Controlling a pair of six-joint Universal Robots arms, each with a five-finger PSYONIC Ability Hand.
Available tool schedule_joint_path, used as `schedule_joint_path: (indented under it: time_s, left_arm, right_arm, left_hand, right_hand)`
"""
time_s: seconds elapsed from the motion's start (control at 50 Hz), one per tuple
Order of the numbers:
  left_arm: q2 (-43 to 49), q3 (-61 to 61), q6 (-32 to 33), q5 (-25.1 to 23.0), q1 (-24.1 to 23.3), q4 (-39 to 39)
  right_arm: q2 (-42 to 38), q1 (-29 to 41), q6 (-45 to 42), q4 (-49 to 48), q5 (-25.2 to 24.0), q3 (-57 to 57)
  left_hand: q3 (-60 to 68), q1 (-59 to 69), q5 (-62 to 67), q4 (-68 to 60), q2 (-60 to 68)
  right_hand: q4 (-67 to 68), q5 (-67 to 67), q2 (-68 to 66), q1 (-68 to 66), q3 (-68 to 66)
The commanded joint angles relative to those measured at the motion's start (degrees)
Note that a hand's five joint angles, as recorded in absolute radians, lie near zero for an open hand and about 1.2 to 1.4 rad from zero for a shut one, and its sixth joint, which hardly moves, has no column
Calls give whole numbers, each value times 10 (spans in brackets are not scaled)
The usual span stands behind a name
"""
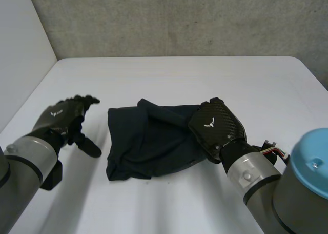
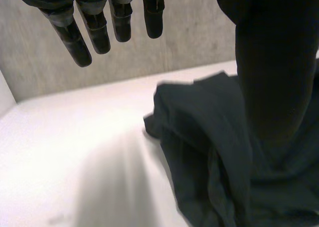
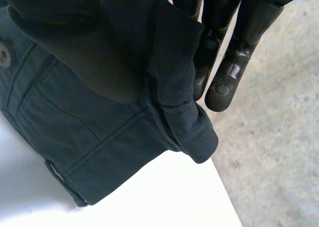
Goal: Fold the shorts.
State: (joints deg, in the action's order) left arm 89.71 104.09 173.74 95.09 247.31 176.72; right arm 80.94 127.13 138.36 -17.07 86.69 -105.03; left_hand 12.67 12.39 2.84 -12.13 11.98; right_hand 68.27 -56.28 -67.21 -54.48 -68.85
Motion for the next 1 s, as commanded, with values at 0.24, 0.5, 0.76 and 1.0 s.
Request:
schedule_joint_path:
  time_s: [0.24,0.5,0.76,1.0]
  left_arm:
    - [207,-207,96,2,-93,99]
    - [389,-433,194,-10,-138,-15]
    - [448,-508,194,-44,-112,-81]
    - [257,-372,193,-31,-97,-191]
  right_arm:
    - [79,0,-43,-30,-35,-51]
    - [106,0,-73,-30,-67,-68]
    - [103,-9,-74,-24,-65,-67]
    - [84,-9,9,34,-50,25]
  left_hand:
    - [-1,2,-3,-4,6]
    - [21,24,19,-26,28]
    - [522,525,520,-527,529]
    - [574,577,573,-580,581]
  right_hand:
    - [117,-137,-128,-255,-112]
    - [117,-137,-128,-255,-112]
    - [117,-137,-128,-255,-112]
    - [117,-137,-128,-255,-112]
